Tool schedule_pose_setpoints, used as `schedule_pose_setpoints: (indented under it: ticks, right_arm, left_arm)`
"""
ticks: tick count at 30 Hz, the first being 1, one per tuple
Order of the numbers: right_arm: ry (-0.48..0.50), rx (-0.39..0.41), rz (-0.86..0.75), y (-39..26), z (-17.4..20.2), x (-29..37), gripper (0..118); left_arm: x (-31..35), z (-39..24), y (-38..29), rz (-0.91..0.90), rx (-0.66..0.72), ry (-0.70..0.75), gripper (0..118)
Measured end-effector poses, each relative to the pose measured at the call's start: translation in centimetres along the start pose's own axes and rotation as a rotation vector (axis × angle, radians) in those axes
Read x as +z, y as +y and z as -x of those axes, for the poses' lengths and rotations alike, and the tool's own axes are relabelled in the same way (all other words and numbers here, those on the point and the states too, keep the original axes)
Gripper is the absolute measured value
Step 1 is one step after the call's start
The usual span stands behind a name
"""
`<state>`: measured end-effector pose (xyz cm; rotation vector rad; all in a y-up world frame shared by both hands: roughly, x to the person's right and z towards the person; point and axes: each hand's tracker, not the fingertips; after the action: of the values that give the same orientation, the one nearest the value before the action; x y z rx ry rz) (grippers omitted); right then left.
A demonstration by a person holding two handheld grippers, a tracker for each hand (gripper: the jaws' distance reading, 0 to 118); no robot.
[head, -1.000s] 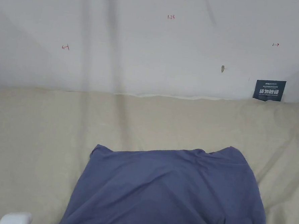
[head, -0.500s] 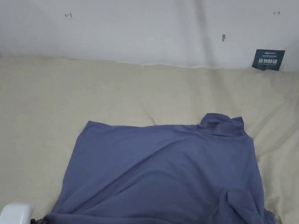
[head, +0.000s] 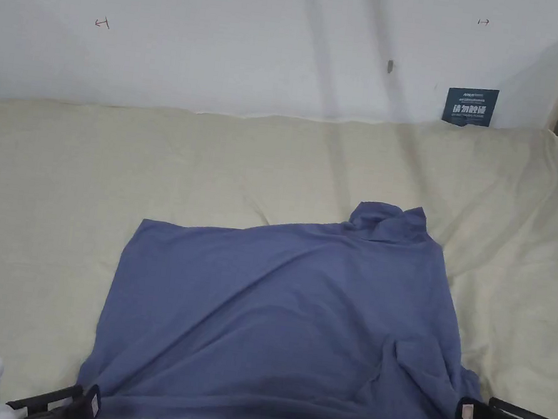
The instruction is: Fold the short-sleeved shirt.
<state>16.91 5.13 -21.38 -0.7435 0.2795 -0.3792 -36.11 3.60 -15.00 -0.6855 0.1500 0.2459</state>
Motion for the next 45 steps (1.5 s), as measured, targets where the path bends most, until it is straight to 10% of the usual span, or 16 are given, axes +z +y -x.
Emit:
schedule_pose_setpoints:
  ticks: [6, 9, 13, 26, 31, 42, 44, 45]
  right_arm:
    - [0.088, 0.134, 0.008, -1.3, 3.6, 1.1, 89]
    - [0.071, 0.158, 0.025, -2.7, 4.3, -0.3, 15]
    - [0.085, 0.145, 0.085, -4.7, 4.4, -1.5, 1]
    - [0.145, 0.131, 0.127, -6.2, 4.6, -2.2, 0]
    - [0.143, 0.149, 0.146, -6.2, 5.6, -2.8, 0]
    - [0.131, 0.136, 0.199, -6.2, 6.2, -4.6, 0]
    - [0.123, 0.141, 0.208, -6.1, 6.3, -4.7, 0]
    - [0.118, 0.140, 0.209, -6.1, 6.3, -4.8, 0]
  left_arm:
    - [1.2, -1.8, -1.4, 0.005, -0.113, 0.007, 101]
    - [0.9, -2.3, -2.4, 0.017, -0.121, 0.004, 40]
    - [1.1, -2.9, -4.0, 0.033, -0.147, 0.007, 2]
    - [2.4, -0.8, -4.5, 0.049, -0.057, 0.047, 1]
    - [0.2, 0.2, -4.5, 0.037, -0.140, 0.137, 104]
    - [-6.1, 2.1, -2.2, 0.168, -0.085, 0.023, 101]
    - [-6.1, 2.5, -1.7, 0.142, -0.035, 0.009, 62]
    - [-6.1, 2.5, -1.7, 0.107, -0.032, 0.031, 19]
